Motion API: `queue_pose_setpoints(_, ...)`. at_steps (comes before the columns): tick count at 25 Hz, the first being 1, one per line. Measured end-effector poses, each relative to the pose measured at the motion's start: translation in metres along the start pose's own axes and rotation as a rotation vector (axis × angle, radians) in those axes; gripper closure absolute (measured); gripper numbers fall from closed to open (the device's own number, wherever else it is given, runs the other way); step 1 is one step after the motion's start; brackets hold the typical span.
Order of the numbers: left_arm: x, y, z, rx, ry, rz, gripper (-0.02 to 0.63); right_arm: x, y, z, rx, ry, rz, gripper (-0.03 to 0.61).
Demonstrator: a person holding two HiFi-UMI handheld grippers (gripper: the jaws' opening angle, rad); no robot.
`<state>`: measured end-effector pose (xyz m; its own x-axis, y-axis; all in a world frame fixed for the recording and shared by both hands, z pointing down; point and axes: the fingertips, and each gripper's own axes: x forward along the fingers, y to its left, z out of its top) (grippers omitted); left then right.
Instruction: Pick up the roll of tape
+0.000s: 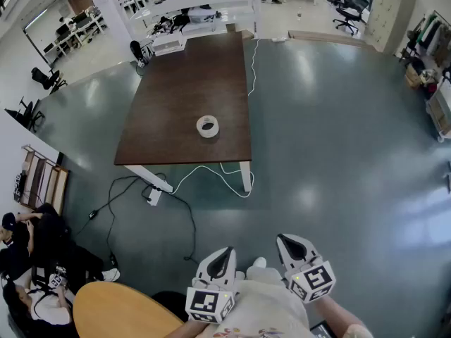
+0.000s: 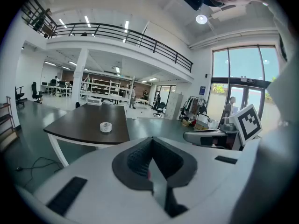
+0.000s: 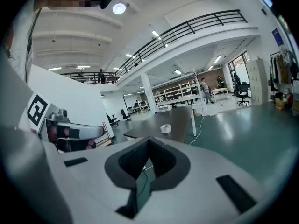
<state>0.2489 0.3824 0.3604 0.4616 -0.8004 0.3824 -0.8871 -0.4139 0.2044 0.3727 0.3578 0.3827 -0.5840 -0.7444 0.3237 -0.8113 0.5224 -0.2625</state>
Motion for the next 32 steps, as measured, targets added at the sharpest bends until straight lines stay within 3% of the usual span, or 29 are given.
queue_pose_setpoints(5, -0.005, 0.028, 0.007, 0.0, 0.0, 0.015, 0.607, 0.019, 0.021, -0.005, 0.009, 0.021, 0.012, 0.572)
queue_pose_setpoints(10, -0.024, 0.054, -0.002, -0.05, 0.004, 0.037, 0.607, 0.036, 0.05, -0.024, 0.012, 0.072, 0.04, 0.572)
queue_pose_setpoints(15, -0.035, 0.078, -0.013, -0.085, 0.01, 0.067, 0.607, 0.051, 0.07, -0.026, 0.04, 0.054, 0.103, 0.572)
queue_pose_setpoints(26, -0.034, 0.103, -0.024, -0.106, 0.022, 0.176, 0.607, 0.057, 0.047, -0.03, 0.046, 0.072, 0.128, 0.572)
queue_pose_setpoints(32, -0.005, 0.119, -0.026, -0.136, 0.045, 0.165, 0.607, 0.082, 0.037, -0.03, 0.037, 0.106, 0.138, 0.572)
